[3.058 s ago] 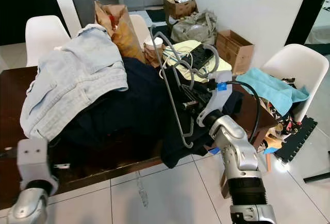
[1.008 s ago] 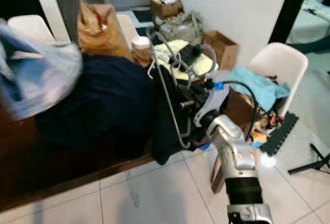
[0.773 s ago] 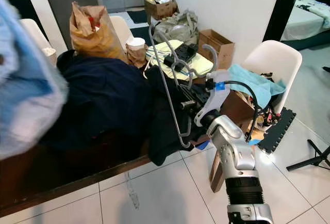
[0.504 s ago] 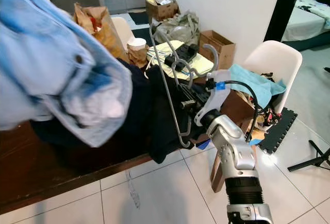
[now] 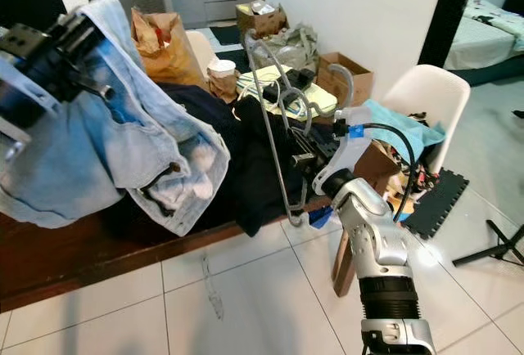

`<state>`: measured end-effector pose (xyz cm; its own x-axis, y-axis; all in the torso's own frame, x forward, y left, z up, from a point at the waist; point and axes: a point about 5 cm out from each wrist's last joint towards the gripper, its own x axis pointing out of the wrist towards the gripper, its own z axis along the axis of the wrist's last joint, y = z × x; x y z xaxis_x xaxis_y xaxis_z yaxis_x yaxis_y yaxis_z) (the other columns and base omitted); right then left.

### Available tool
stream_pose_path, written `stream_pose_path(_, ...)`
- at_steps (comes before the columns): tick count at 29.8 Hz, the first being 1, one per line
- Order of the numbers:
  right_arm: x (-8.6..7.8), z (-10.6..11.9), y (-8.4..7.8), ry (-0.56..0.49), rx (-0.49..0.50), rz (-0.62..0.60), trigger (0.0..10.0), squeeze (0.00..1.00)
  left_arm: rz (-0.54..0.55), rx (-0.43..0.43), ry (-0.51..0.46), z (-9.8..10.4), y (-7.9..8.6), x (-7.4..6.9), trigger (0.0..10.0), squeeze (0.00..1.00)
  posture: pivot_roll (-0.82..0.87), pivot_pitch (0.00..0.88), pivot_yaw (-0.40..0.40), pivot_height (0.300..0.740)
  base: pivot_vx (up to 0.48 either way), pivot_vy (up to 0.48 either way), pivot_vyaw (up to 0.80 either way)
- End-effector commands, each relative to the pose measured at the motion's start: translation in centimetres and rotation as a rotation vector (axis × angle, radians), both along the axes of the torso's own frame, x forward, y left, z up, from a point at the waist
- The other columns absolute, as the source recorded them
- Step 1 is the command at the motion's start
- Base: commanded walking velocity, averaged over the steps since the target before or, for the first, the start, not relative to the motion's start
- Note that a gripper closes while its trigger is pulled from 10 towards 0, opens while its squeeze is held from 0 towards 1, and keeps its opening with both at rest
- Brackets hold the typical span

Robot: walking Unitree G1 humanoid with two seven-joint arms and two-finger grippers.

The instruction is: Hang hanger

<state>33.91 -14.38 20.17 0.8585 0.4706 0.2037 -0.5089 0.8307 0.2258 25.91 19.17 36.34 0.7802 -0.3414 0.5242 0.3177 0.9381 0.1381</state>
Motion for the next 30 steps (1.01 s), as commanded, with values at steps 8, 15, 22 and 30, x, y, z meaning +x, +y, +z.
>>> stream_pose_path(8, 0.1, 0.0, -0.4, 0.021, 0.044, -0.021, 10.0, 0.0, -0.072, -0.039, -0.073, 2.1, -0.9, -0.6, 10.0, 0.0, -0.04, 0.0, 0.003, 0.736, -0.311, 0.0, -0.76)
stream_pose_path(15, 0.1, -0.1, -0.4, 0.025, 0.054, -0.022, 10.0, 0.0, -0.128, -0.073, -0.111, 3.0, -2.0, -0.9, 10.0, 0.0, -0.04, 0.0, 0.007, 0.736, -0.311, 0.0, -0.8)
stream_pose_path(22, 0.1, -0.2, -0.5, 0.03, 0.054, -0.032, 10.0, 0.0, -0.149, -0.092, -0.061, 1.9, -2.7, 0.0, 10.0, 0.0, -0.05, 0.0, 0.011, 0.736, -0.303, 0.0, -0.8)
stream_pose_path(30, 0.2, -0.3, -1.0, 0.04, 0.046, -0.059, 10.0, 0.0, -0.086, -0.09, 0.17, -4.9, -2.1, 3.3, 10.0, 0.0, -0.05, 0.0, 0.012, 0.736, 0.0, 0.0, -0.5)
